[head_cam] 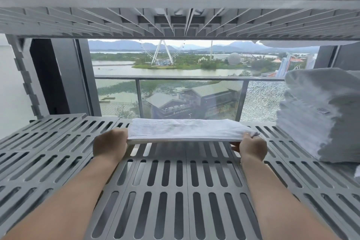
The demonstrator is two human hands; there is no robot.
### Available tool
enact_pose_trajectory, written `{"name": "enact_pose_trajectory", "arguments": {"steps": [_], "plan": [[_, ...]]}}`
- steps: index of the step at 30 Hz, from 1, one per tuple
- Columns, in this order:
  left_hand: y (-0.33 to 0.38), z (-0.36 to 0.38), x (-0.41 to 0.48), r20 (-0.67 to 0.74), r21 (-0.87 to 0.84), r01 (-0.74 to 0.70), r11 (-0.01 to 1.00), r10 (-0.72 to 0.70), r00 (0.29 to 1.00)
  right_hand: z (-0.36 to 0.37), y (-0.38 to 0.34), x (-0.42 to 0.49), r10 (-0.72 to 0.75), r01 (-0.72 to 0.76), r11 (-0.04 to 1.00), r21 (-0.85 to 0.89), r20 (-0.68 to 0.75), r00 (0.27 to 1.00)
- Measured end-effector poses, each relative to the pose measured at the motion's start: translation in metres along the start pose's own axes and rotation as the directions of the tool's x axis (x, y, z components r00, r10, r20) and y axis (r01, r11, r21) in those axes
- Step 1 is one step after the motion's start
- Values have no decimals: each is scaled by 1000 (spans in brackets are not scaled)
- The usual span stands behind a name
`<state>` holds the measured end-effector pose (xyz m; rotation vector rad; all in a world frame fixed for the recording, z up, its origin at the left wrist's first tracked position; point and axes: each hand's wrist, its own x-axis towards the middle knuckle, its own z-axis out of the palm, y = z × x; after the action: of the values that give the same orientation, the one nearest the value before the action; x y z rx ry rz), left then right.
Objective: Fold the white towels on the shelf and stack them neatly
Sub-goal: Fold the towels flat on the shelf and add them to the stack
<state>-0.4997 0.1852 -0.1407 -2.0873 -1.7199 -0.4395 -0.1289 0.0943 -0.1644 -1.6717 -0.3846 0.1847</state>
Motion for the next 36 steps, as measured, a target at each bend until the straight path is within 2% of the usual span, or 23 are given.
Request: {"name": "enact_pose_trajectory", "arguments": {"steps": [2,6,9,13,17,22,25,28,30,33,36], "plan": [[2,-4,-4,8,-16,31,999,-31,999,-2,-2,-6,-24,28,999,43,-76,997],[0,-13,-15,16,31,-21,999,21,1000,-9,-8,-20,-7,16,989,148,-65,998],[-12,-33,-9,-176,-70,21,997,-33,984,-17,-26,-31,-90,110,969,221,-101,991],[-21,-36,-29,-23,-2,84,996,-84,996,-20,-13,-48,-1,11,989,147,-70,998],[-20,-30,-58,4,50,74,996,-74,997,-33,-8,-52,-39,44,991,127,-44,998],[-25,-33,-89,102,126,48,991,-61,993,-73,5,-75,-59,59,998,-14,-19,998],[-31,-42,-106,98,116,16,993,-27,995,-102,3,-99,-136,135,988,-74,-13,991],[-42,-53,-124,60,86,-2,996,-3,998,-130,5,-128,-216,223,960,-168,57,975],[-54,-59,-141,47,61,-13,998,10,999,-149,8,-147,-215,233,948,-215,105,971],[-72,-69,-169,-8,32,-53,998,54,999,-173,11,-181,-242,252,933,-256,68,968],[-83,-79,-199,-44,85,-71,994,75,996,-194,19,-214,-240,245,918,-312,55,969]]}}
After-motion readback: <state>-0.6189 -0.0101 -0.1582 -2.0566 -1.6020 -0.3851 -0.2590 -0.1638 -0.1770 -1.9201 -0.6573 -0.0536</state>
